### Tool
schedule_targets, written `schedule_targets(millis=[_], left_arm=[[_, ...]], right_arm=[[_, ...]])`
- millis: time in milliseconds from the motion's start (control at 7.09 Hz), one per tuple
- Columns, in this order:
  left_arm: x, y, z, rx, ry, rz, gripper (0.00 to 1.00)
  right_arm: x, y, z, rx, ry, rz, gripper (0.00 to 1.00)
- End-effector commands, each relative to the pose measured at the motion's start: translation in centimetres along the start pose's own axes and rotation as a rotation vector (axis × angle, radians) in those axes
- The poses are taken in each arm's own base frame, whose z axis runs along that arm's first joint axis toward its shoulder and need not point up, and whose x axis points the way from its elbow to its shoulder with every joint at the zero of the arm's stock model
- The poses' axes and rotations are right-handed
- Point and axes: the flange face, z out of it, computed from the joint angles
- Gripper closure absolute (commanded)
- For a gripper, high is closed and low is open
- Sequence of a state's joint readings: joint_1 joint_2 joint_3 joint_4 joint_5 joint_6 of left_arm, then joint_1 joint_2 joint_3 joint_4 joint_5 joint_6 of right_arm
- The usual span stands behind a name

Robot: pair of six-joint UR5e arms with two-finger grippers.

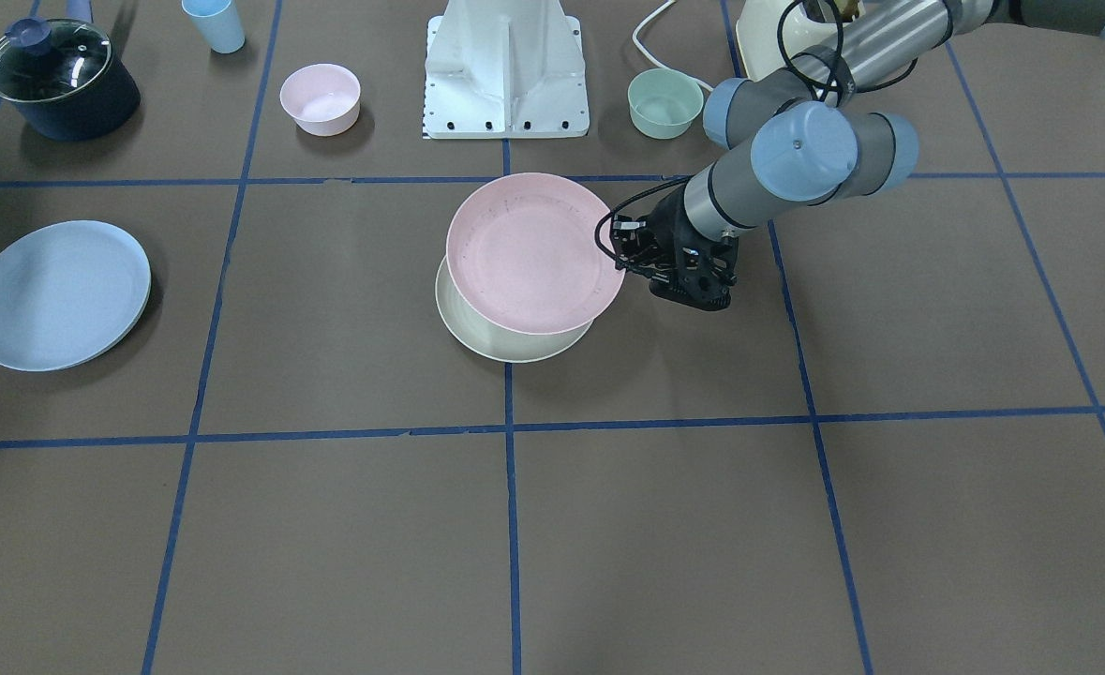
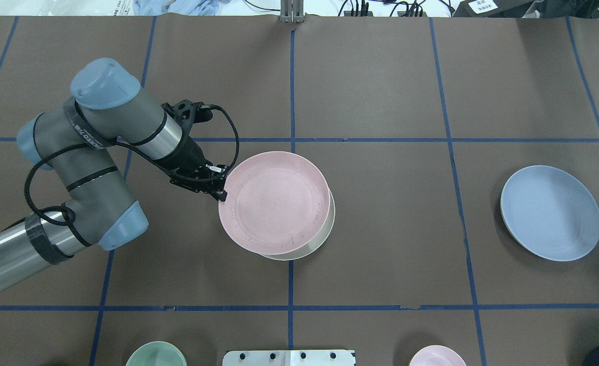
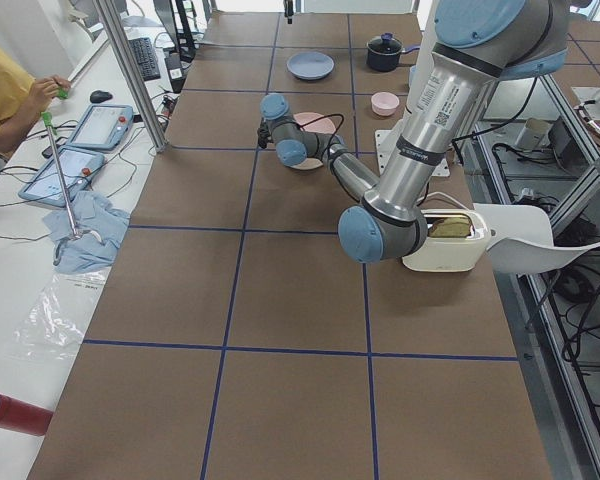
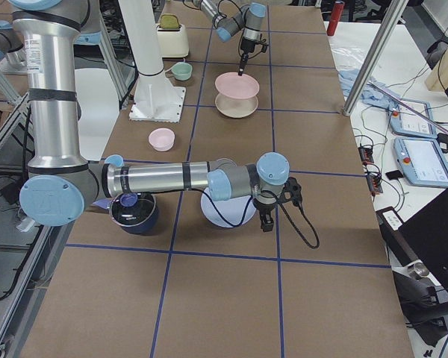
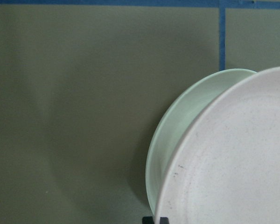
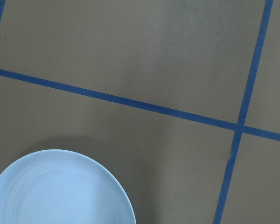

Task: Stack three plates with pink and blue
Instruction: 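Lift the pink plate with the left gripper and carry it over the cream plate, then lower the pink plate onto the cream plate and open the left gripper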

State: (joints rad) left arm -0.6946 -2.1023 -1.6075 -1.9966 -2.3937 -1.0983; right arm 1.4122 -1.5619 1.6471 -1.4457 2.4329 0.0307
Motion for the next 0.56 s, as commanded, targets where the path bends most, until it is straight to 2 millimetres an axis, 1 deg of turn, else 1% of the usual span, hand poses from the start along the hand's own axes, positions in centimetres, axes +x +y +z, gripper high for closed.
schedule_targets(millis=[0, 141, 282, 423], left_arm=[[1.2, -0.9, 1.2, 0.013, -0.007, 0.008, 0.01], [2.2, -0.9, 0.7, 0.030, 0.009, -0.030, 0.00], [3.4, -0.3, -0.7, 0.049, 0.047, -0.016, 0.00], [3.5, -0.8, -2.9, 0.081, 0.062, -0.011, 0.00]], right_arm=[[-1.6, 0.1, 2.1, -0.040, -0.026, -0.026, 0.00], [-2.4, 1.2, 4.0, -0.085, -0.074, -0.032, 0.00], [-2.7, 1.8, 5.0, -0.106, -0.090, -0.032, 0.00], [-2.6, 2.6, 5.9, -0.130, -0.089, -0.020, 0.00]])
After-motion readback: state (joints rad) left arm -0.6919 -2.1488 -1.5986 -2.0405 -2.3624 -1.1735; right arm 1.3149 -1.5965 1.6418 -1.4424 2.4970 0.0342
